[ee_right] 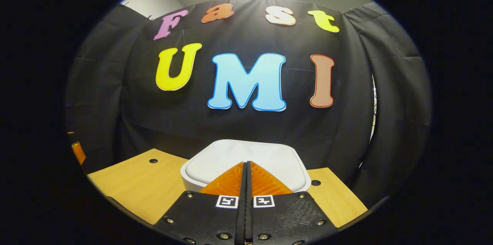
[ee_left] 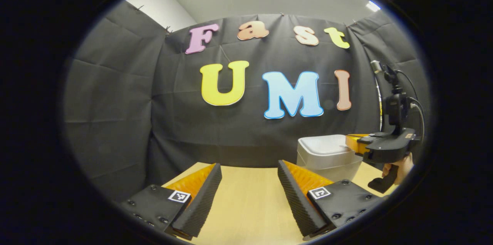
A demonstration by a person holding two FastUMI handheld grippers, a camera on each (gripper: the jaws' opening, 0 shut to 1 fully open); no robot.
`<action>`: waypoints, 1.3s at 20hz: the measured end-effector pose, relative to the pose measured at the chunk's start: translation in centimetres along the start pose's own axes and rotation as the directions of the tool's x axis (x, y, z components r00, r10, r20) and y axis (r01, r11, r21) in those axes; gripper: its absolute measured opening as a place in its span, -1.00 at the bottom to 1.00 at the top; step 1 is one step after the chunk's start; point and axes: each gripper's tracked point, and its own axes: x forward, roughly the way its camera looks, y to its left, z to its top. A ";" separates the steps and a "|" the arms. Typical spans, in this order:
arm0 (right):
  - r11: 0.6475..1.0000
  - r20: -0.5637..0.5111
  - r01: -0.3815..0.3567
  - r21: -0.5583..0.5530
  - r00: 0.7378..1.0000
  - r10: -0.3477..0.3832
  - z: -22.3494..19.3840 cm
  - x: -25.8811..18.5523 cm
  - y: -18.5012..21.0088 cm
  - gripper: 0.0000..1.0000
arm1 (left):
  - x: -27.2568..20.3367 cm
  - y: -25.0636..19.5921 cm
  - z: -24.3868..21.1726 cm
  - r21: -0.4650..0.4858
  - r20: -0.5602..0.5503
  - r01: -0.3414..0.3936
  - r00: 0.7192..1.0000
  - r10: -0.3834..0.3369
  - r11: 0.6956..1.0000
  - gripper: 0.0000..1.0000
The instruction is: Press the lid of the desktop garbage bin to open it, pick up the crumpled paper on the desktop and throw it into the bin, then pick up the pop can on the desktop and drop it into the bin, and finally close the garbage bin lid.
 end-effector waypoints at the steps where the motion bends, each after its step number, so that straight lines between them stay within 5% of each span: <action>1: 1.000 -0.018 -0.009 0.010 1.000 0.009 -0.5 0.2 0.1 -1.00 | -0.1 0.1 0.0 0.000 -0.002 -0.005 1.000 0.005 1.000 1.00; 12: 0.996 -0.002 -0.050 0.069 0.999 0.051 -1.1 0.2 0.0 -0.96 | -0.2 0.1 -0.4 0.007 -0.021 -0.016 1.000 0.017 1.000 1.00; 20: 0.999 0.110 -0.018 0.046 0.994 0.013 4.7 -1.3 -0.4 -0.98 | -0.7 0.4 -0.6 -0.011 -0.031 -0.026 0.999 0.026 1.000 0.80; 23: 0.998 0.132 -0.012 0.058 0.991 0.005 5.9 -2.2 -0.7 -0.98 | -0.9 0.3 -0.9 -0.027 -0.044 -0.037 0.998 0.036 0.999 1.00; 24: 0.998 0.133 -0.015 0.065 0.991 0.006 5.9 -2.4 -0.6 -0.98 | -0.9 0.4 -0.9 -0.027 -0.046 -0.039 0.998 0.037 0.999 0.80; 26: 0.998 0.133 -0.014 0.067 0.991 0.005 6.0 -3.0 -0.7 -0.98 | -0.9 0.4 -0.8 -0.030 -0.045 -0.035 0.998 0.034 0.999 1.00</action>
